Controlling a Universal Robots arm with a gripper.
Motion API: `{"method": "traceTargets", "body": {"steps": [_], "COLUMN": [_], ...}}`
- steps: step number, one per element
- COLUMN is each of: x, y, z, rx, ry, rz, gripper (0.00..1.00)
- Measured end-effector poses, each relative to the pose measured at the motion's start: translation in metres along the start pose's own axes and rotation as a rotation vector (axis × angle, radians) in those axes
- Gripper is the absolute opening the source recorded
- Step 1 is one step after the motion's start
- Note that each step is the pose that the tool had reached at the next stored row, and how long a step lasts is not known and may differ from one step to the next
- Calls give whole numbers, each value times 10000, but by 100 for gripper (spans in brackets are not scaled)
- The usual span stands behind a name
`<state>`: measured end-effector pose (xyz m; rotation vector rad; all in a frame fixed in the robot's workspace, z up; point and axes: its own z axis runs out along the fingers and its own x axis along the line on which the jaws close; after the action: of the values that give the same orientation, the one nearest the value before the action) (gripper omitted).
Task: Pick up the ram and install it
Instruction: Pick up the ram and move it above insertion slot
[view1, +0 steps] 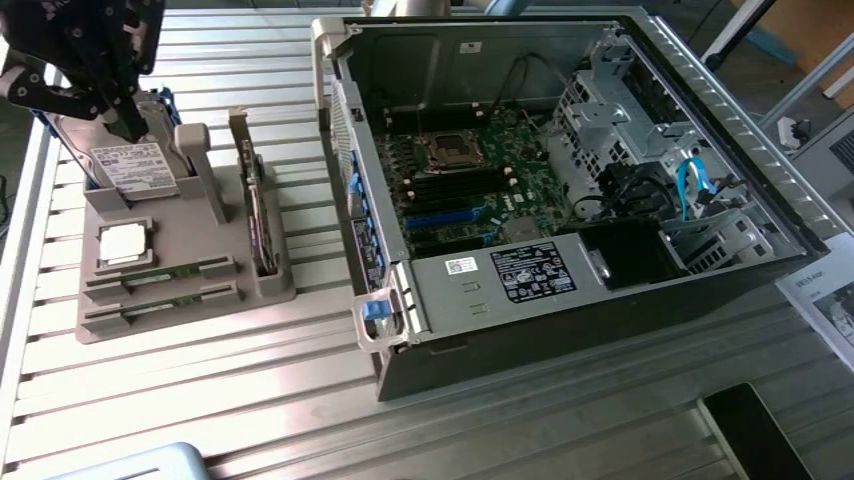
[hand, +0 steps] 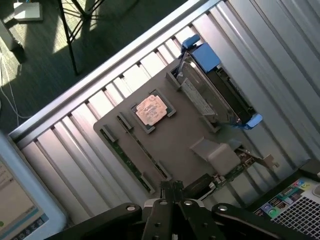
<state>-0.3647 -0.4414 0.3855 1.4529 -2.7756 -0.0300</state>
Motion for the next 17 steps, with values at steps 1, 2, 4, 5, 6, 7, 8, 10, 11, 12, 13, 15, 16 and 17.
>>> {"method": "traceTargets", "body": {"steps": [1, 2, 4, 5, 6, 7, 8, 10, 11, 12, 13, 15, 16, 17], "x": [0, 0, 0, 0, 0, 0, 0, 0, 0, 0, 0, 0, 0, 0], "y": [0, 0, 0, 0, 0, 0, 0, 0, -1, -1, 0, -1, -1, -1], "z": [2, 4, 8, 10, 13, 15, 18, 25, 27, 30, 35, 41, 43, 45], "rx": [0, -1, -1, -1, -2, -2, -2, -3, -3, -3, -4, -4, -4, -5], "ry": [4, 7, 14, 17, 23, 26, 31, 43, 47, 52, 61, 71, 75, 79], "rz": [-174, -344, -672, -819, -1049, -1231, -1491, -2049, -2207, -2462, -2910, -3386, -3599, -3775], "gripper": [11, 11, 11, 11, 11, 11, 11, 11, 11, 11, 11, 11, 11, 11]}}
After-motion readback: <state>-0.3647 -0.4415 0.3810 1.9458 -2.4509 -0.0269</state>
